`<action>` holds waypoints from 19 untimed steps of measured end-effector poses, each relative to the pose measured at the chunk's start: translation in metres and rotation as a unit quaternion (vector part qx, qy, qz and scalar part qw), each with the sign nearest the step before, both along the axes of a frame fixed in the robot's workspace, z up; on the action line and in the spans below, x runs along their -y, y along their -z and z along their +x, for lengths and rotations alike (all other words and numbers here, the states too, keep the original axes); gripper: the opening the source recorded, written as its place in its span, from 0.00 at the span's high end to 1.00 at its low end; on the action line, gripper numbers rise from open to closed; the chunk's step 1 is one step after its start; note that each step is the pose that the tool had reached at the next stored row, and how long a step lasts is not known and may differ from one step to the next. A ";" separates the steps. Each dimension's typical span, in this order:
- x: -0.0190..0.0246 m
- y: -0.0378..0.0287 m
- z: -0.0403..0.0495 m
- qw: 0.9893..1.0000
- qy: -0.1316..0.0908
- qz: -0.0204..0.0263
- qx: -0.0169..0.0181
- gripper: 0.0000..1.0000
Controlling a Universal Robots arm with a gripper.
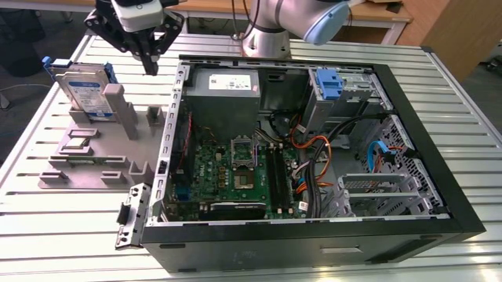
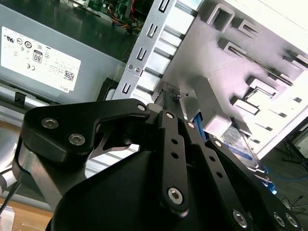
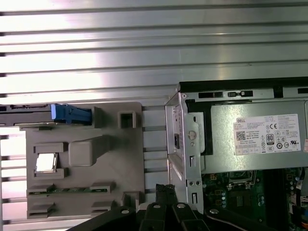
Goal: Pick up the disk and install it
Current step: 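Reach for the disk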
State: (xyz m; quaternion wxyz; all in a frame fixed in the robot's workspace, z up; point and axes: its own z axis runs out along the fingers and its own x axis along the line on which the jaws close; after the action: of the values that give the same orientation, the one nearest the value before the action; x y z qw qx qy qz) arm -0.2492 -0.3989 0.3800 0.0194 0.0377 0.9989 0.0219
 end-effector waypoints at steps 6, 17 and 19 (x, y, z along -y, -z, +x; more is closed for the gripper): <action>0.0000 0.0006 -0.0048 1.000 0.000 0.000 0.000 0.90; 0.0000 0.0017 -0.0131 1.000 0.000 0.000 0.000 0.90; 0.0000 0.0018 -0.0146 1.000 0.000 0.000 0.000 0.90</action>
State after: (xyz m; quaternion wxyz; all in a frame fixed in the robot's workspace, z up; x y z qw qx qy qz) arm -0.2638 -0.3989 0.3782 0.0194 0.0377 0.9989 0.0219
